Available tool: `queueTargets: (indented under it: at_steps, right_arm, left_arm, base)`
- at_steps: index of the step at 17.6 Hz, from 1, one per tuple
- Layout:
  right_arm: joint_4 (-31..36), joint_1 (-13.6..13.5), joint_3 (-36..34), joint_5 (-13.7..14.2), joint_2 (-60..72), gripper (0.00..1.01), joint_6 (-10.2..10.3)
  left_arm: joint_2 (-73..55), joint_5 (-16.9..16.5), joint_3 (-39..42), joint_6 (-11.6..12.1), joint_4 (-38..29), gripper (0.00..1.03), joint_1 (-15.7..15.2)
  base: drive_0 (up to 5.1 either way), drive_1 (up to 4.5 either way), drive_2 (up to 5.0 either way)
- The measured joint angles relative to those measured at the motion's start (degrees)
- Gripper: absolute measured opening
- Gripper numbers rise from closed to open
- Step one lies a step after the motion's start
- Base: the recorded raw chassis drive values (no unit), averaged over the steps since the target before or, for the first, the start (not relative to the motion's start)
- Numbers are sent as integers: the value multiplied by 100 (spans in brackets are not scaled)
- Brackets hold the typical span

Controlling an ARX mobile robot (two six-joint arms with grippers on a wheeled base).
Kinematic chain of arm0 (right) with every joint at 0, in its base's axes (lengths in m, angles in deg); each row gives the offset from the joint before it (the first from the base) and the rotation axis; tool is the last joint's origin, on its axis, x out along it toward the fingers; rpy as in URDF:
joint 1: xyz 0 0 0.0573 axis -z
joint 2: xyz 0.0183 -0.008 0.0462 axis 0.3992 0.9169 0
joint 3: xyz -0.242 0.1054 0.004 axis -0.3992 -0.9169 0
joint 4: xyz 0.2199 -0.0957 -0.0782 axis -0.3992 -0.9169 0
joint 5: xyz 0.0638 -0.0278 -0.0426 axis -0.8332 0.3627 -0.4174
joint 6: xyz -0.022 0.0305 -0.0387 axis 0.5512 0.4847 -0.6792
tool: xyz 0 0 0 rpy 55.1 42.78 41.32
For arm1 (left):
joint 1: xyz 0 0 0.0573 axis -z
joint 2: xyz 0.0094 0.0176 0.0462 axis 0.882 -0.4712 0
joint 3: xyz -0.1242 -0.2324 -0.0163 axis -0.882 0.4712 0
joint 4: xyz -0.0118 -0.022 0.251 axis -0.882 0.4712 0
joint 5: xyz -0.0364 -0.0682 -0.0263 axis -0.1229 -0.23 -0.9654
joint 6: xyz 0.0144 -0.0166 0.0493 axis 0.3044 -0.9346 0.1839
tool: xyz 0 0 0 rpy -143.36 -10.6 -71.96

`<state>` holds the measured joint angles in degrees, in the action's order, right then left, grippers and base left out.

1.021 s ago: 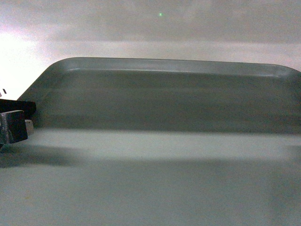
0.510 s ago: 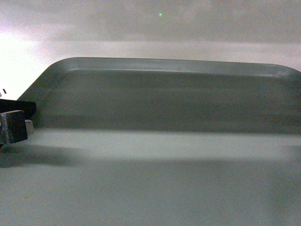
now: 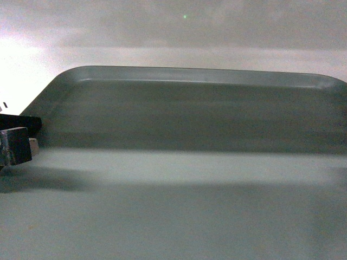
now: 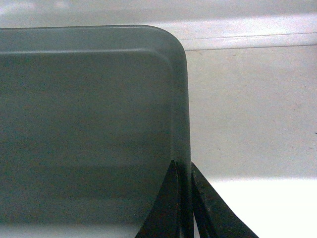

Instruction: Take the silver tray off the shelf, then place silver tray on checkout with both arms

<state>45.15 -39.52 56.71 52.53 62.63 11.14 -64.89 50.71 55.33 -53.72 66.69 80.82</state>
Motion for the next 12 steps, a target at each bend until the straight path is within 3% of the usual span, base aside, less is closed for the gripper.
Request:
queueTargets:
  at_steps: [2, 12]
  right_arm:
    - [4, 0, 7, 0, 0, 3, 0]
    - [17, -2, 39, 0, -24, 3, -4]
  left_arm:
    - [-2, 0, 0, 2, 0, 4, 0]
    - [-11, 2, -31, 20, 13, 4, -2]
  base:
    - [6, -184, 196]
    - [13, -402, 428]
